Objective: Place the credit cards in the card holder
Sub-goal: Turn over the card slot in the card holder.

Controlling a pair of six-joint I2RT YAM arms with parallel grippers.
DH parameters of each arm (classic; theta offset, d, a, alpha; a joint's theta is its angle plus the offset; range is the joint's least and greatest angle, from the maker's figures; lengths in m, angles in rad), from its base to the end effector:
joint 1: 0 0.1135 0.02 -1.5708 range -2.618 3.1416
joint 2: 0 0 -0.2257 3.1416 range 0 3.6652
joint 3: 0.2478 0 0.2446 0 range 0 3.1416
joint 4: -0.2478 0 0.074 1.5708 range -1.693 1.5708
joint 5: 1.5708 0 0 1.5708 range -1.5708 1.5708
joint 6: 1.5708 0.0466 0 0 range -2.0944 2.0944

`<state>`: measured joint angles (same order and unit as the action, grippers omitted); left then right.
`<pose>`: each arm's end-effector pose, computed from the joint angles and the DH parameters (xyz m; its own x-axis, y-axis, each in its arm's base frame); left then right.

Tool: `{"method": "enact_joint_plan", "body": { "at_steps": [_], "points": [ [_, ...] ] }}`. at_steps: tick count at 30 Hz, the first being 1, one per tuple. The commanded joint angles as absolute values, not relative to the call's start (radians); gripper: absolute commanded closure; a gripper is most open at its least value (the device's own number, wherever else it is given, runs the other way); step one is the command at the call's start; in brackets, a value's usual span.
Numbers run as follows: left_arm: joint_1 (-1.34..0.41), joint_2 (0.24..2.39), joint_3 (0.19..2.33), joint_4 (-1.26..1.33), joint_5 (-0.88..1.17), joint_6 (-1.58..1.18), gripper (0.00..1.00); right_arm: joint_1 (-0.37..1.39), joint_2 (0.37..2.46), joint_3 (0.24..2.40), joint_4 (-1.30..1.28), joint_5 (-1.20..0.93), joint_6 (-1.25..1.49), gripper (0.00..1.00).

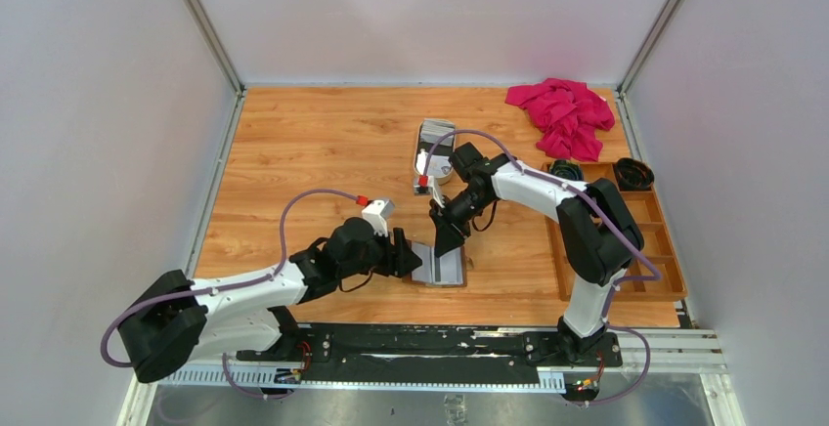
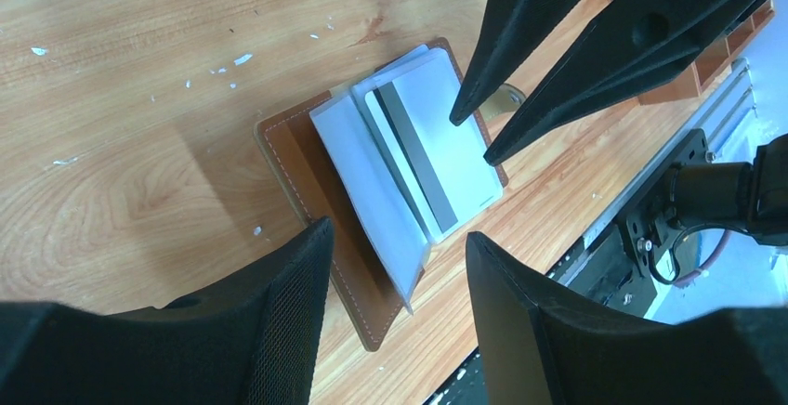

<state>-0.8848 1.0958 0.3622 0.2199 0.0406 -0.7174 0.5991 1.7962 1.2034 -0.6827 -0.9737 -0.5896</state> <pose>0.1493 -0.1854 0.1408 -0.7576 -0.1116 -0.6432 0.3948 0.7063 -0.5876 0.2506 0.2178 0.1549 -0.3699 -0.6311 -0.6818 -0.8680 -0.0268 0.4958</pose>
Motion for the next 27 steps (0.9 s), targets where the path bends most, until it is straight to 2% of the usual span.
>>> {"method": "enact_joint_plan", "body": {
  "at_steps": [1,13,19,27],
  "points": [
    [-0.877,1.082,0.394,0.186,0.047,-0.701,0.41,0.589,1.803,1.227,-0.727,-0.972,-0.616,0.70],
    [-0.913,1.004,0.504,0.188,0.154,-0.701,0.48,0.548,1.769,1.205,-0.773,-0.948,-0.683,0.69],
    [-1.009,1.131,0.574,0.187,0.105,-0.654,0.47,0.521,1.772,1.225,-0.827,-0.943,-0.730,0.69],
    [-1.074,1.289,0.600,0.186,-0.031,-0.580,0.46,0.387,1.679,1.217,-0.825,-0.959,-0.740,0.69]
  ]
}}
